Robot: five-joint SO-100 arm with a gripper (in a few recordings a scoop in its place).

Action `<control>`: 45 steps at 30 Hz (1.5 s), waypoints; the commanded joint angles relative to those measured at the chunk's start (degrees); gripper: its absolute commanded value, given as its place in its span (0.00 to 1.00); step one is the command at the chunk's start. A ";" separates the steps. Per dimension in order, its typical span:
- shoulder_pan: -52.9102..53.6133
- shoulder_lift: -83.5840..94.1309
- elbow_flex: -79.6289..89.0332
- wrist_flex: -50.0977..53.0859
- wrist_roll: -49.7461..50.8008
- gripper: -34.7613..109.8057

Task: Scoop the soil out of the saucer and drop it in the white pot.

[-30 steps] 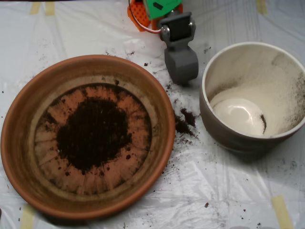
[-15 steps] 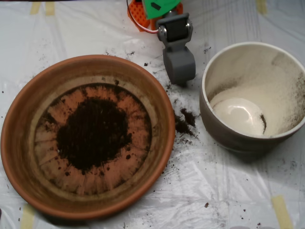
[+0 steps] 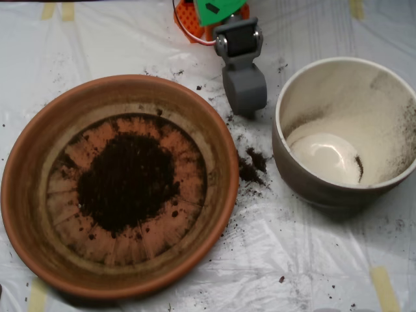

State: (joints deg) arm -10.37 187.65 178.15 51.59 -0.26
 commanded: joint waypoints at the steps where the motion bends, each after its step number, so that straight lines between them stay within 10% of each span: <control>1: 1.05 4.22 -2.11 -0.53 -0.26 0.24; 21: 18.46 4.22 -16.87 0.79 5.63 0.50; 45: 33.84 -37.71 -36.30 0.18 1.23 0.51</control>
State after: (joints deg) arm 20.83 151.52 145.02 53.88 0.44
